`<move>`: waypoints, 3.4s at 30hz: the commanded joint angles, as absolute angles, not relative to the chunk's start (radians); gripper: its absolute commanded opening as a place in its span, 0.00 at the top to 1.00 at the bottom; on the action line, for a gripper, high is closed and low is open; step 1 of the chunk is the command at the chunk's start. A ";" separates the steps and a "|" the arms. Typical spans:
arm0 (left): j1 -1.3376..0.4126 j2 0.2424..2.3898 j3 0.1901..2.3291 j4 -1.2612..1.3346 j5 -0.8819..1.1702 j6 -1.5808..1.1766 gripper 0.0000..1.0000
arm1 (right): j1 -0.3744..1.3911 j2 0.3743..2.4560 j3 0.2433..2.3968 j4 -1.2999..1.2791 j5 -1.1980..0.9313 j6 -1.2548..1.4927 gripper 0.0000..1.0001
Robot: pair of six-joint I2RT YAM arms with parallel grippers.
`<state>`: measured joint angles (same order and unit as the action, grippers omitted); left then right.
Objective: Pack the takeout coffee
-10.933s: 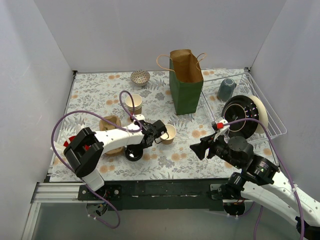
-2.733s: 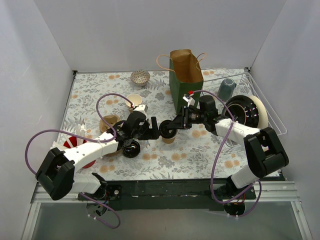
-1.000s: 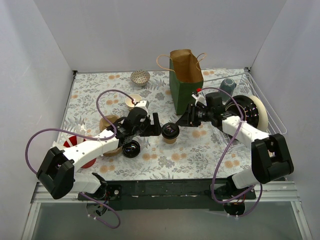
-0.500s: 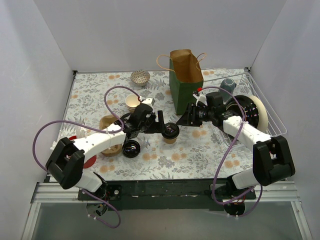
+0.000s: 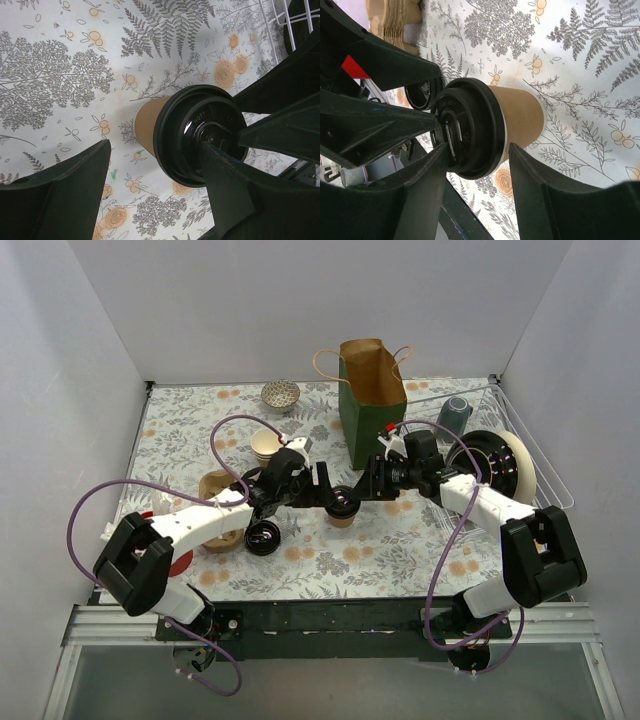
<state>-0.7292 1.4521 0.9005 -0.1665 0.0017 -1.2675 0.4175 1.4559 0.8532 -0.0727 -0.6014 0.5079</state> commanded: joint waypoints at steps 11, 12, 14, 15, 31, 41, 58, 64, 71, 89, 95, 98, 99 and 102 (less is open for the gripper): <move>-0.726 1.431 0.810 -0.112 0.078 -1.316 0.43 | 0.419 1.459 0.724 0.066 -0.621 0.457 0.59; -0.726 1.428 0.807 -0.110 0.080 -1.318 0.43 | 0.419 1.463 0.723 0.072 -0.624 0.450 0.60; -0.726 1.424 0.793 -0.110 0.077 -1.330 0.45 | 0.419 1.485 0.730 0.072 -0.630 0.423 0.64; -0.726 1.424 0.790 -0.110 0.075 -1.333 0.46 | 0.419 1.489 0.732 0.075 -0.635 0.413 0.65; -0.726 1.388 0.724 -0.117 0.046 -1.404 0.42 | 0.430 1.549 0.753 0.135 -0.703 0.298 0.64; -0.726 1.365 0.802 -0.193 0.012 -1.390 0.27 | 0.430 1.569 0.983 0.002 -0.712 0.334 0.46; -0.724 1.350 0.885 -0.178 0.050 -1.339 0.17 | 0.416 1.416 0.945 -0.038 -0.604 0.451 0.36; -0.724 1.377 0.884 -0.156 0.066 -1.335 0.23 | 0.414 1.332 0.833 -0.009 -0.574 0.482 0.39; -0.724 1.431 0.876 -0.134 0.092 -1.328 0.27 | 0.414 1.292 0.724 0.064 -0.597 0.506 0.45; -0.724 1.447 0.822 -0.123 0.083 -1.345 0.39 | 0.414 1.315 0.624 0.195 -0.569 0.580 0.55; -0.724 1.443 0.802 -0.113 0.092 -1.356 0.43 | 0.414 1.338 0.594 0.215 -0.555 0.581 0.58; -0.724 1.448 0.793 -0.110 0.092 -1.361 0.46 | 0.416 1.339 0.572 0.221 -0.537 0.571 0.62; -0.724 1.451 0.792 -0.107 0.092 -1.361 0.46 | 0.416 1.338 0.562 0.219 -0.531 0.568 0.64; -0.724 1.457 0.781 -0.106 0.095 -1.365 0.49 | 0.416 1.339 0.555 0.203 -0.497 0.543 0.69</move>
<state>-0.7284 1.4464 0.8200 -0.0582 0.1093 -1.3762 0.4191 1.3308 0.5873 0.2203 -0.5701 0.5888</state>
